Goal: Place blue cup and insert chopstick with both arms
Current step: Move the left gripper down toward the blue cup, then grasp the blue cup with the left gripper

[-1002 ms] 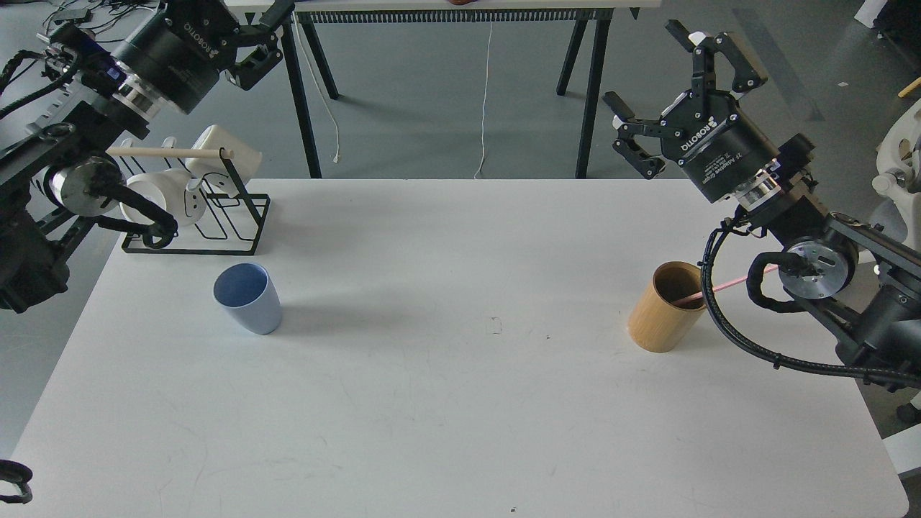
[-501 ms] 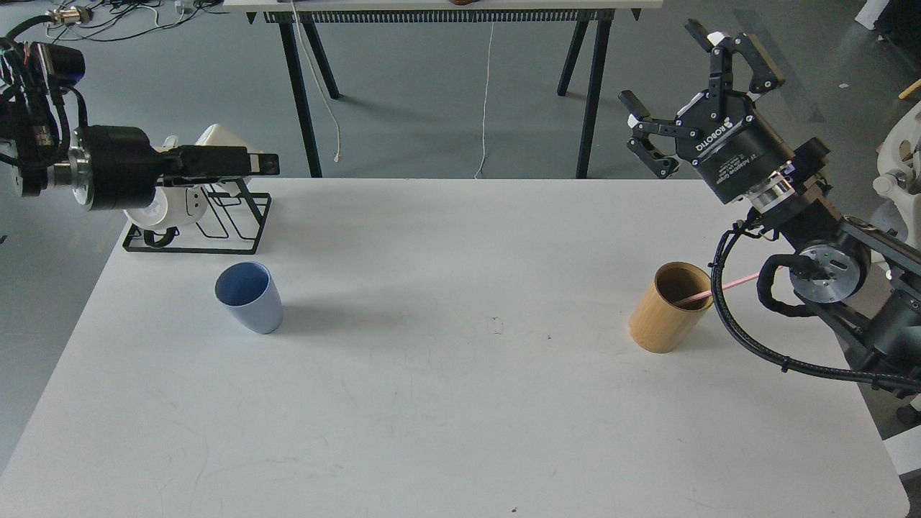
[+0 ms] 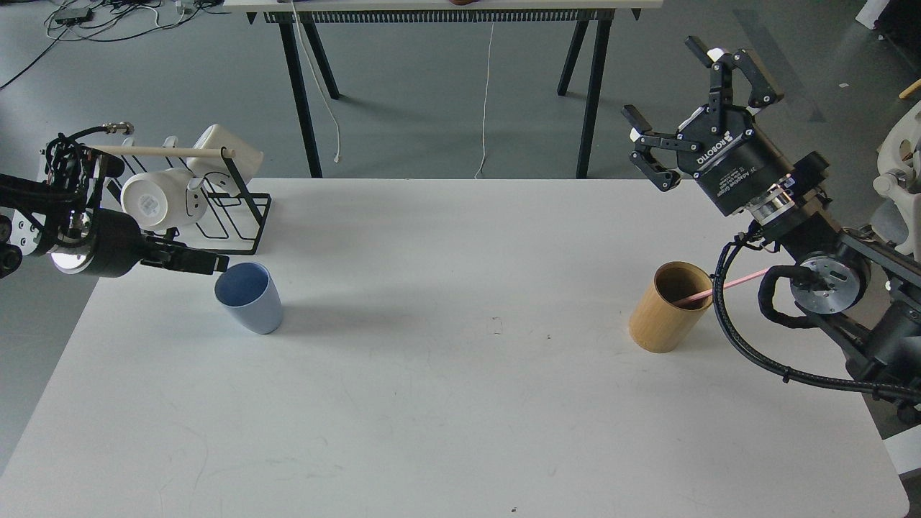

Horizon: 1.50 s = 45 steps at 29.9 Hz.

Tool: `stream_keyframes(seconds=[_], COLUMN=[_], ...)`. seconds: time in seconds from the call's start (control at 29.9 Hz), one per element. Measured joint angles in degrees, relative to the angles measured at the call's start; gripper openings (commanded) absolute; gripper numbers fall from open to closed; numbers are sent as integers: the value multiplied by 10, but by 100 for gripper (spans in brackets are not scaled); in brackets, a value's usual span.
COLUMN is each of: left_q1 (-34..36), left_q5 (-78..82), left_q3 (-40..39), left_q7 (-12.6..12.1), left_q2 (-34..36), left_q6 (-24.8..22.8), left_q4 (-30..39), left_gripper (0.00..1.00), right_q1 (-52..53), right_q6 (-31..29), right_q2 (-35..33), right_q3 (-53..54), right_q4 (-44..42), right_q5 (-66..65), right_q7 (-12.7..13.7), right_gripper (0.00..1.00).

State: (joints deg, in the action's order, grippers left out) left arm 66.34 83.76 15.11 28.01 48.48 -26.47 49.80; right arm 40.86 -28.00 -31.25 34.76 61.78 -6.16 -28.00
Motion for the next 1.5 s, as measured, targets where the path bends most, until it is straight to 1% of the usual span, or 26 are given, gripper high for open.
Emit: stream_keyframes(seconds=[0.2, 0.5, 0.53, 0.6, 0.67, 0.9, 0.94, 1.0, 1.04, 1.07, 1.1, 1.37, 1.5], left_q1=[-10, -37, -42, -52, -62, -76, -78, -78, -79, -79, -79, -79, -74], left_q5=[-1, -5, -5, -6, -7, -7, -7, -6, -5, -5, -5, -9, -12], left_q3=[-1, -2, -3, -3, -3, -4, -4, -4, -3, -3, -3, -7, -15], left_q7=[0, 0, 0, 0, 0, 0, 0, 0, 0, 0, 0, 0, 0], left_q2=[-38, -63, -69, -80, -85, -91, -91, -91, -91, -91, -91, -92, -85], left_q6=[-2, -2, -2, -2, -1, 8, 13, 24, 28, 31, 33, 50, 52], left_q4=[-50, -87, -95, -109, -119, -125, -125, -125, -125, -125, -125, -122, -105], left_gripper=[97, 94, 91, 80, 74, 48, 41, 19, 6, 2, 0, 0, 0], right_q1=[-8, -15, -15, -17, -20, -28, -30, -32, -33, -34, -35, -38, -39], right_q6=[0, 0, 0, 0, 0, 0, 0, 0, 0, 0, 0, 0, 0], right_q2=[-3, -8, -8, -8, -8, -8, -8, -8, -8, -8, -8, -8, -9], right_q3=[1, 1, 1, 2, 2, 2, 2, 2, 2, 2, 2, 2, 2], right_q4=[0, 0, 0, 0, 0, -1, -2, -4, -4, -5, -5, -9, -10], right_q5=[0, 0, 0, 0, 0, 0, 0, 0, 0, 0, 0, 0, 0], right_q7=[0, 0, 0, 0, 0, 0, 0, 0, 0, 0, 0, 0, 0], right_gripper=[98, 98, 98, 98, 98, 98, 98, 98, 98, 98, 98, 98, 98])
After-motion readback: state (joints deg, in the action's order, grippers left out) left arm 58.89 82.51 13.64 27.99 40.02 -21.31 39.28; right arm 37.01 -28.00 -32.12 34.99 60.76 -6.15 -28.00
